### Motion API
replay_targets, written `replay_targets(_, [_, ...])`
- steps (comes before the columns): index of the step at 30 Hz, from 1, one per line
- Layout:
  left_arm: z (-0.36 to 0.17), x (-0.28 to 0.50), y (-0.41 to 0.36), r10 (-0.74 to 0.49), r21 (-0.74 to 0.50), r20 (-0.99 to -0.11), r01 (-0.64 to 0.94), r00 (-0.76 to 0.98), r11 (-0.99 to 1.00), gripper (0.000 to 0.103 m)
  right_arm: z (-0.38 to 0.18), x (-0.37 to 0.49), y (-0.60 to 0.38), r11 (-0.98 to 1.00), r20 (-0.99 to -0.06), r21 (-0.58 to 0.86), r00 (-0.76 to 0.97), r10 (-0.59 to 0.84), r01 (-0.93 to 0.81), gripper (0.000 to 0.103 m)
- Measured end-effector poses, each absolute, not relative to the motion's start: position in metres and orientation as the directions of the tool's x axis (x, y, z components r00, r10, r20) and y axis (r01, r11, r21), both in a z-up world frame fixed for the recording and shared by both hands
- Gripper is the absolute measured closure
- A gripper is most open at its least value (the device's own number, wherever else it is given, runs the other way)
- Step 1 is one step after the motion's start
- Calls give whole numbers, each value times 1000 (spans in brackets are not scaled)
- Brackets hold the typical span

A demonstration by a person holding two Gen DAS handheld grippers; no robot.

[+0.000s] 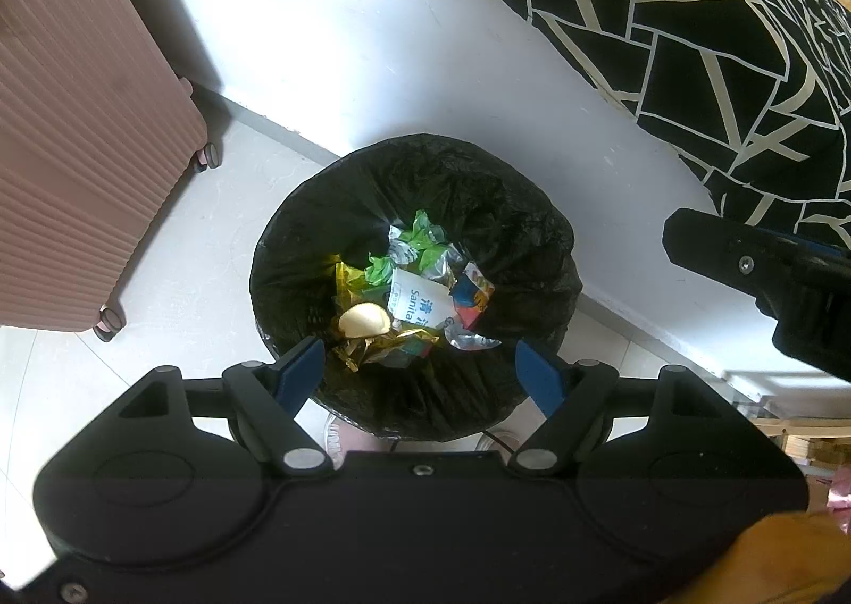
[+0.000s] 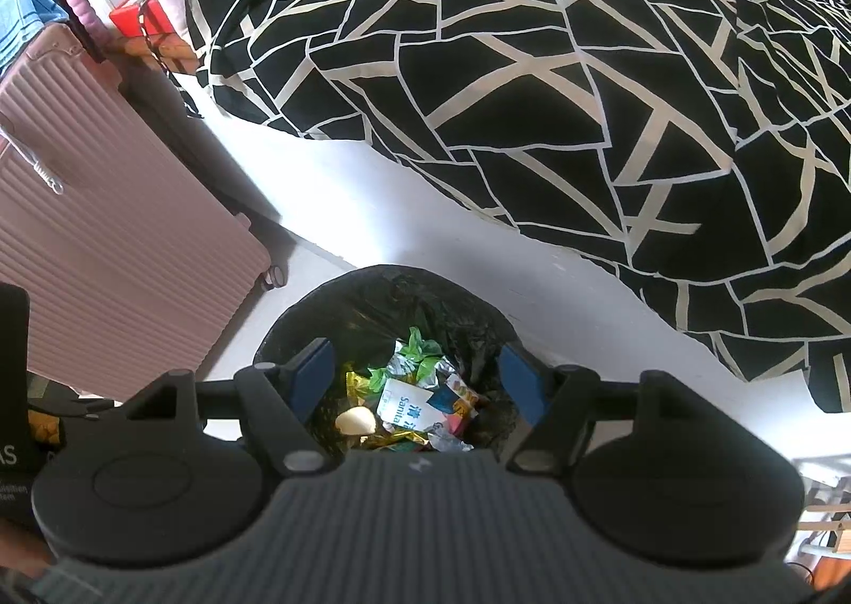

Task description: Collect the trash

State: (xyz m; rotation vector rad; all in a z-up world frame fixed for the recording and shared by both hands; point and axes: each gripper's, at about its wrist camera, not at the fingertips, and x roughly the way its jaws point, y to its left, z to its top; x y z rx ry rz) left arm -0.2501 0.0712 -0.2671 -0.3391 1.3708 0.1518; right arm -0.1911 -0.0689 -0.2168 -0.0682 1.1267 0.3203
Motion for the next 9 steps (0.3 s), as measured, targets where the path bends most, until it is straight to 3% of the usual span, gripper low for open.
replay_targets(9, [-262,-253,69,-86,-149,-971,-285,221,947,26,-216,-191,-70,952,-895,106,390,217,-286,24])
